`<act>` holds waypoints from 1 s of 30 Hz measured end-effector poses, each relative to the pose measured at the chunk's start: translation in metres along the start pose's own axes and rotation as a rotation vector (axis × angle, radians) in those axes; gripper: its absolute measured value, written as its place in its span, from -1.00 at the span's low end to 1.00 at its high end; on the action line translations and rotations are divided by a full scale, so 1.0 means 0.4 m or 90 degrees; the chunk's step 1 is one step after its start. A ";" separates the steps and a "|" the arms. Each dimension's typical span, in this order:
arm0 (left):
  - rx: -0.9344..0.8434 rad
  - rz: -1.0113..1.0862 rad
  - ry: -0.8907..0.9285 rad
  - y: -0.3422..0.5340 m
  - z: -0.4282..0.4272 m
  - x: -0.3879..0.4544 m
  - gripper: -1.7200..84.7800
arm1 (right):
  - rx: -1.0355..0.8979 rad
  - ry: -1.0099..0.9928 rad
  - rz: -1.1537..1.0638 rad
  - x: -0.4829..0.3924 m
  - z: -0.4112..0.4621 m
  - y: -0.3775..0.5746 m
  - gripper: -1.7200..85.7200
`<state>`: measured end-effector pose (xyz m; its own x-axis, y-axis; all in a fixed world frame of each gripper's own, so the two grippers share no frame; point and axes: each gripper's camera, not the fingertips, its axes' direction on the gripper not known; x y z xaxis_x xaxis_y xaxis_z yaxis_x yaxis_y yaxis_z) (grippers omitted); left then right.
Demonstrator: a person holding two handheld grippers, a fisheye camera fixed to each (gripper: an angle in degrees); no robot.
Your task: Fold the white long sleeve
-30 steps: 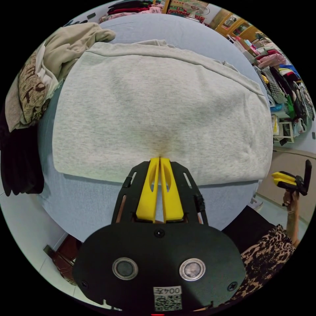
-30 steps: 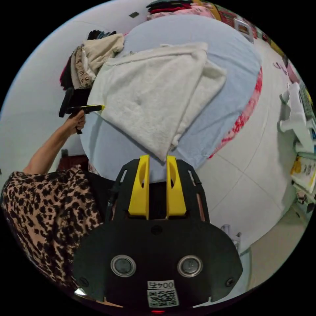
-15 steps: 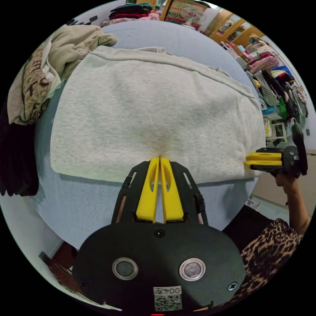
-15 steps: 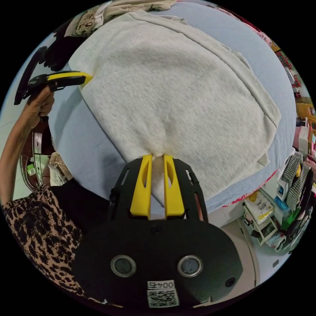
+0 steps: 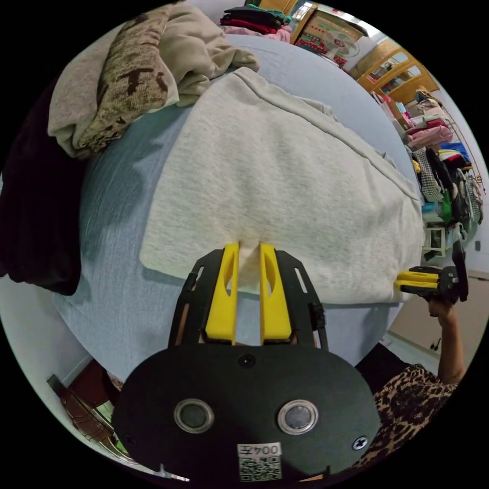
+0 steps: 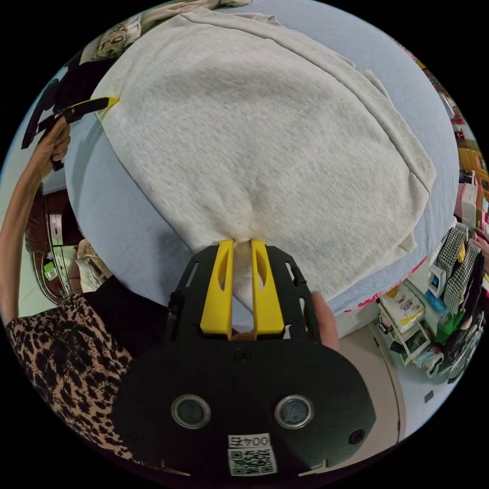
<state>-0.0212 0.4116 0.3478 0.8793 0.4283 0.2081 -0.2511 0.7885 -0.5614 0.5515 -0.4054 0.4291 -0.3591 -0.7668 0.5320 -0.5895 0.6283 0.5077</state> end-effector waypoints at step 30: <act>0.027 0.070 0.032 0.158 -0.003 0.077 -0.82 | -0.019 0.065 0.030 -0.022 -0.016 -0.066 -0.82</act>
<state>-0.0093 0.4740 0.3180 0.8642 0.4919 0.1058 -0.3636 0.7559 -0.5445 0.5747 -0.4144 0.4153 -0.3095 -0.7205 0.6206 -0.5515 0.6676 0.5001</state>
